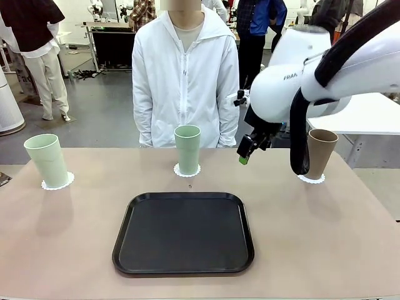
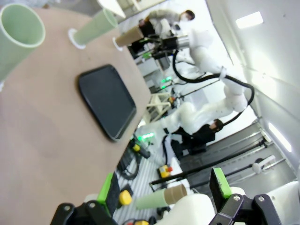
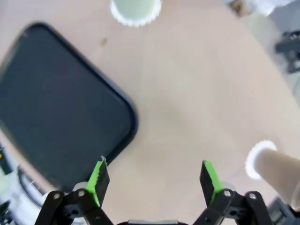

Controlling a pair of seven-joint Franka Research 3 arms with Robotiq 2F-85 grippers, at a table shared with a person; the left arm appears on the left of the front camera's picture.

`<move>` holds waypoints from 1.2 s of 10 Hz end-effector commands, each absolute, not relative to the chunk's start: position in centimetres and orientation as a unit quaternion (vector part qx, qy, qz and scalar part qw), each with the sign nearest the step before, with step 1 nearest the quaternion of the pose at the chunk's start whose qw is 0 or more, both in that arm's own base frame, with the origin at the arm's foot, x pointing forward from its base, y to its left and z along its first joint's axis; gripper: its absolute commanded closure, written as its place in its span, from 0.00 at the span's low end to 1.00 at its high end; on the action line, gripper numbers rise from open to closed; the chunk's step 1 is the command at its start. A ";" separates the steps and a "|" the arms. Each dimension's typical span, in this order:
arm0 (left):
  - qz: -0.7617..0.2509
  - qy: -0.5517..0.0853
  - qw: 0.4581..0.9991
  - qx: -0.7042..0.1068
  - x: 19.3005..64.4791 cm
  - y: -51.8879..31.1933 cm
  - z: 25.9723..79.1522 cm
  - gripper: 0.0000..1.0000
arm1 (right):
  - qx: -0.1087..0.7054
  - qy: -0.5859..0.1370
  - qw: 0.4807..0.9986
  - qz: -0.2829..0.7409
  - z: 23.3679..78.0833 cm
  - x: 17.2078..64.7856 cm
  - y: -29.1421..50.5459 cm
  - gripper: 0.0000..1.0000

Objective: Place coasters on the table and set cups on them.
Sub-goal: Take one Reusable plastic cup from the Flat Tray and place it on a coaster set by the human.

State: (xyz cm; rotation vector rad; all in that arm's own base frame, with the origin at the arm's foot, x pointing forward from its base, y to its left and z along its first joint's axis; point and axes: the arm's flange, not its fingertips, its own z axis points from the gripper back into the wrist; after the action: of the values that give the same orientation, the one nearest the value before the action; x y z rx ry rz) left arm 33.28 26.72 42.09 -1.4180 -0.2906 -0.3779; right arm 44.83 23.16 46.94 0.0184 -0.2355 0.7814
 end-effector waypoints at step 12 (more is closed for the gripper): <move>-0.171 -0.133 0.735 -0.643 33.1 26.9 42.3 0.00 | -0.006 -0.083 0.915 0.396 51.0 43.9 25.3 0.00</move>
State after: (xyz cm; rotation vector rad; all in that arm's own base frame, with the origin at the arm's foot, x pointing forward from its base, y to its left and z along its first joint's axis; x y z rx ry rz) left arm 33.28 26.71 42.09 -1.4181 -0.2906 -0.3780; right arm 44.31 25.69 51.22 -0.0065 -0.1489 0.8189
